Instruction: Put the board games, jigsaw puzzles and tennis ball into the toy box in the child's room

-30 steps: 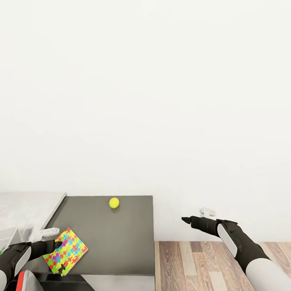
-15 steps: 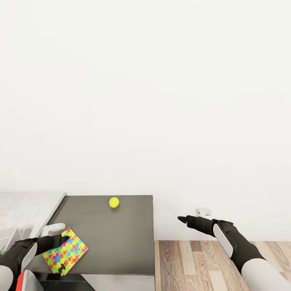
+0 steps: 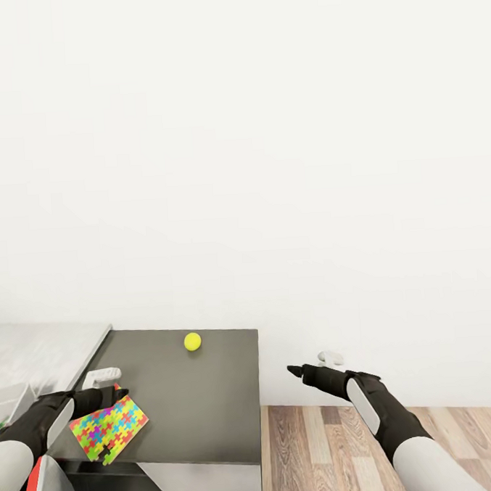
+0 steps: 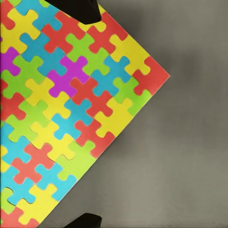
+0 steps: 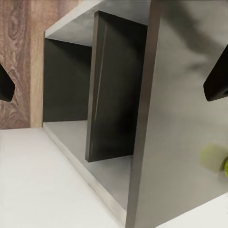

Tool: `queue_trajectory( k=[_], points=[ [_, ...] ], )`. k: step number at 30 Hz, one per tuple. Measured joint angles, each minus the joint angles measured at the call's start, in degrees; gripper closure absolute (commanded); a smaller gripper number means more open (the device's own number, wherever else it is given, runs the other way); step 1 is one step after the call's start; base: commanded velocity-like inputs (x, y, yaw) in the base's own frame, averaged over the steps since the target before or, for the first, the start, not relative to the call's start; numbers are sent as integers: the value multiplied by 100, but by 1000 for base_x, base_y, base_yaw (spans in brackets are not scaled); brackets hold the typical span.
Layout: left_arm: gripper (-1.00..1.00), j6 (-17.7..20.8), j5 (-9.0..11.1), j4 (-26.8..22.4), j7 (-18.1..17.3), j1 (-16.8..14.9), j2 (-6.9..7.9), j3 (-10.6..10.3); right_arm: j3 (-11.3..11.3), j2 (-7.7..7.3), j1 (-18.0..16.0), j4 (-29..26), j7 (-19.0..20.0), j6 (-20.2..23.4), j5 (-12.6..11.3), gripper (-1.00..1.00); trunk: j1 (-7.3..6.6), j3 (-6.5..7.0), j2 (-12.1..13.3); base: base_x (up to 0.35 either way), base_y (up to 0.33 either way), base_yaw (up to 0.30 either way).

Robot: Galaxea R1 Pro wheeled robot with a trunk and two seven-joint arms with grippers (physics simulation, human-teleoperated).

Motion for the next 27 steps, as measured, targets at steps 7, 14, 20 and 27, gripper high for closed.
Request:
queue_trajectory(
  k=[7, 14, 20, 27],
  points=[
    [-100, 175, 1, -8, -176, -2, 32, -4, -1, 11, 0, 0, 6, 1, 1, -100, 0, 0, 0, 0, 0, 0],
    [-100, 399, 2, -18, -401, -2, 13, 7, -1, 25, 0, 0, 14, 2, 4, -100, 0, 0, 0, 0, 0, 0],
    [-100, 594, 62, -32, -595, -88, -139, 22, -1, 39, 0, 1, 16, 2, 18, -100, 0, 0, 0, 0, 0, 0],
    [-100, 1224, 206, 1, -1435, -227, -202, 64, 0, 27, 0, 0, 30, 2, 20, -100, 0, 0, 0, 0, 0, 0]
  ],
)
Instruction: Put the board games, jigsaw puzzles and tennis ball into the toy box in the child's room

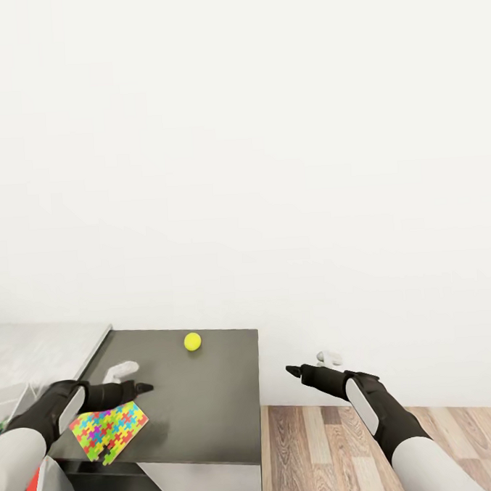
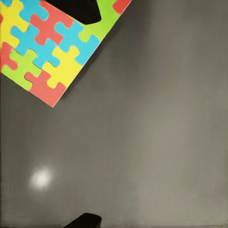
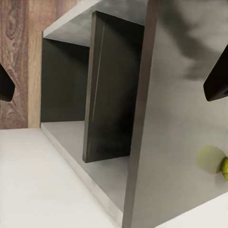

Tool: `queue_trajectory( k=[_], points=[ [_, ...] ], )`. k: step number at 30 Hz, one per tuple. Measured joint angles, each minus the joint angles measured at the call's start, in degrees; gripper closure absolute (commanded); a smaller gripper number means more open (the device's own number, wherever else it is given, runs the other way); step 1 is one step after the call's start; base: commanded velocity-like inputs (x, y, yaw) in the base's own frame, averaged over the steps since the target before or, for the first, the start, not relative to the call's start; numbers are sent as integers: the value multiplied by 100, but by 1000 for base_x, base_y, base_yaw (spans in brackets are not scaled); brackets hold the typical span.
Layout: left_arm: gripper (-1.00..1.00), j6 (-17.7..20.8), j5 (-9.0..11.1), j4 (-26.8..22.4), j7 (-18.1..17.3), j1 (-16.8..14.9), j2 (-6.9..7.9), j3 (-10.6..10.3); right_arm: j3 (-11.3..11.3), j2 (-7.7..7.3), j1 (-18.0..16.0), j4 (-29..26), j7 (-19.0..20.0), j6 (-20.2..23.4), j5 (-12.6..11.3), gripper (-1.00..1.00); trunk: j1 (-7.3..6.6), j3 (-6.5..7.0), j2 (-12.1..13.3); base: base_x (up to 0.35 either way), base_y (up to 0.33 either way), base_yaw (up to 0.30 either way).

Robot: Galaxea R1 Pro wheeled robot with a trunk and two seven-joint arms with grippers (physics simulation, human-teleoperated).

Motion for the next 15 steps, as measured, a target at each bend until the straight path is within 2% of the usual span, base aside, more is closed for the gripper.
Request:
queue_trajectory(
  k=[4, 6, 15],
  points=[
    [-100, -92, 9, 15, -55, -8, 62, 3, 0, -4, 0, 0, 35, 1, 0, -100, 0, 0, 0, 0, 0, 0],
    [-100, -155, 20, 19, -100, -11, 153, 3, 3, -8, 0, 0, 55, 4, 0, -100, 0, 0, 0, 0, 0, 0],
    [-100, -203, 31, 25, -135, -12, 247, 5, 7, -6, 0, 0, 56, 16, 0, -100, 0, 0, 0, 0, 0, 0]
  ],
)
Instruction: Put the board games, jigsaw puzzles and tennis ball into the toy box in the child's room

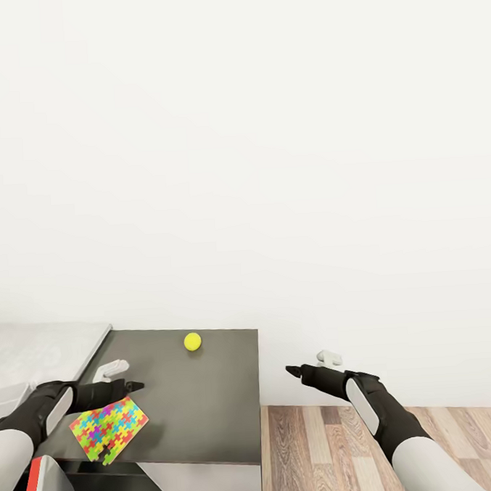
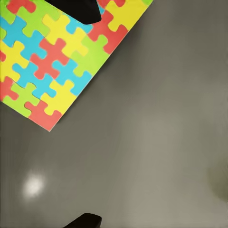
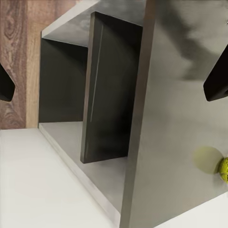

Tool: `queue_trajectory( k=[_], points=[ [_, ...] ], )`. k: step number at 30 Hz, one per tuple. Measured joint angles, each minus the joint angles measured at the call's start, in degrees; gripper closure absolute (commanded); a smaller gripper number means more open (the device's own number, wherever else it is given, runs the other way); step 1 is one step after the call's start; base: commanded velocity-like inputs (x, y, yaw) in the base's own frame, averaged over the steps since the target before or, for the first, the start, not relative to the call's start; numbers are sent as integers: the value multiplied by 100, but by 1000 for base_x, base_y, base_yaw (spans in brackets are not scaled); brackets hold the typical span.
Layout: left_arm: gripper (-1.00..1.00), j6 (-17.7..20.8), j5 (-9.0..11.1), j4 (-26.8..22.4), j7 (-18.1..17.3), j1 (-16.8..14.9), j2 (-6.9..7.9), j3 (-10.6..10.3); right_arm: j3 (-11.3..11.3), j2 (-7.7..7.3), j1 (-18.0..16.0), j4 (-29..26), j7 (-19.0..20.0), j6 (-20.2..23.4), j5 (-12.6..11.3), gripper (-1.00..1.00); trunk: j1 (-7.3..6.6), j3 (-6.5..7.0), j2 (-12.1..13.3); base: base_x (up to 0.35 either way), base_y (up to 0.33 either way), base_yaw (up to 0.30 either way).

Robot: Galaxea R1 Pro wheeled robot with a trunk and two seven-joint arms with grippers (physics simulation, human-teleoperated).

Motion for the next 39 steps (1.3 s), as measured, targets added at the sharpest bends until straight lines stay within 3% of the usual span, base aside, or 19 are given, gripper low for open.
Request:
queue_trajectory(
  k=[14, 19, 22, 28, 39],
  points=[
    [-100, 24, 0, 3, -19, -2, 119, 6, 0, 8, 0, -3, 1, 3, 1, -100, 0, -14, 0, 0, 0, 0],
    [-100, 57, 40, 5, -19, -8, 393, 29, 0, 8, 0, -4, 0, 9, 1, -100, 0, -34, 0, 0, 0, 0],
    [-100, 66, 118, 4, -8, -9, 494, 193, 0, 14, 0, -4, 1, 16, 11, -100, 0, -51, 0, 0, 0, 0],
    [-100, 87, 164, 3, 4, -9, 520, 448, 0, 21, 0, -3, -1, 23, 29, -100, 0, -97, 0, 0, 0, 0],
    [-100, 85, 164, 2, 6, -8, 493, 507, 0, 26, 0, 0, -8, 28, 51, -100, 1, -195, 0, 0, 0, 34]
  ],
)
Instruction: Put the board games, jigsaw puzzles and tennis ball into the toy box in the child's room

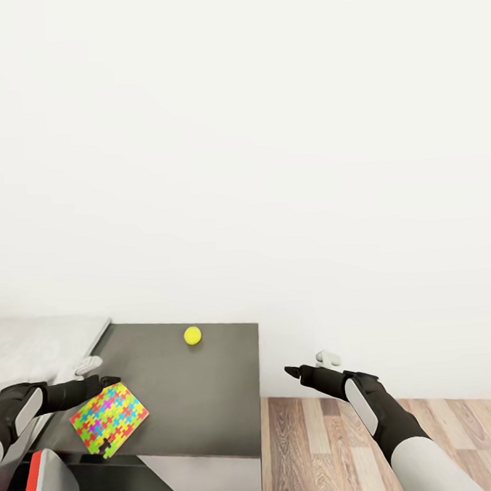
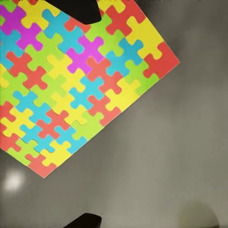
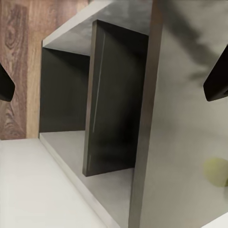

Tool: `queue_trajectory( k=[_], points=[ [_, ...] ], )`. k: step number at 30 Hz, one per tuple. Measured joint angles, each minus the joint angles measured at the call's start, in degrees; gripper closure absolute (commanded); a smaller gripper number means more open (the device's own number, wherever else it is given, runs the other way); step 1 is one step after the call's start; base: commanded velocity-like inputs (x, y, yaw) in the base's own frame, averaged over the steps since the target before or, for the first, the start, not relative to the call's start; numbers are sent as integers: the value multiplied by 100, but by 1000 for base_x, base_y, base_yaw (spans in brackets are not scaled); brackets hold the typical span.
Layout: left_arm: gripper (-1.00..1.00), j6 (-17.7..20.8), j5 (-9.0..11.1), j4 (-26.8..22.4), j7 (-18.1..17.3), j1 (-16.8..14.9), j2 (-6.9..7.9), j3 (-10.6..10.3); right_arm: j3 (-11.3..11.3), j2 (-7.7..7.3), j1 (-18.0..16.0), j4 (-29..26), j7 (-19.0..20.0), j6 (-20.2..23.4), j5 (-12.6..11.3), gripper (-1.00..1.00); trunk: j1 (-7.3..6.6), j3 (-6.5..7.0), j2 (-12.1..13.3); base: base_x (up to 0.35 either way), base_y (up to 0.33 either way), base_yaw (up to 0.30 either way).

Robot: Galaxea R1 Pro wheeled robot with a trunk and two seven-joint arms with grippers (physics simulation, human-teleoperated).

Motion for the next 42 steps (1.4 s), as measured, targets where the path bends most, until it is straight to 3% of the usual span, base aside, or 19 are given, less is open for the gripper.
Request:
queue_trajectory(
  k=[17, 23, 30, 42],
  points=[
    [-100, -5, 12, 0, -7, -1, 48, 2, 1, 0, 0, -1, 6, -3, 3, -100, 0, -119, -1, 0, 0, 53],
    [-100, -6, 13, 0, -28, -1, 132, 9, 4, 0, 0, 0, 8, -7, 3, -100, 0, -122, -1, 0, 0, 4],
    [-100, -2, 13, -1, -492, -1, 272, 24, 8, 0, 0, 0, 9, -8, 3, -100, 0, -123, -1, 0, 0, 0],
    [-100, 5, 10, -1, -600, 0, 309, 26, 13, 0, 0, 0, 9, -8, 4, -100, 0, -136, -1, 0, 0, 32]
  ],
)
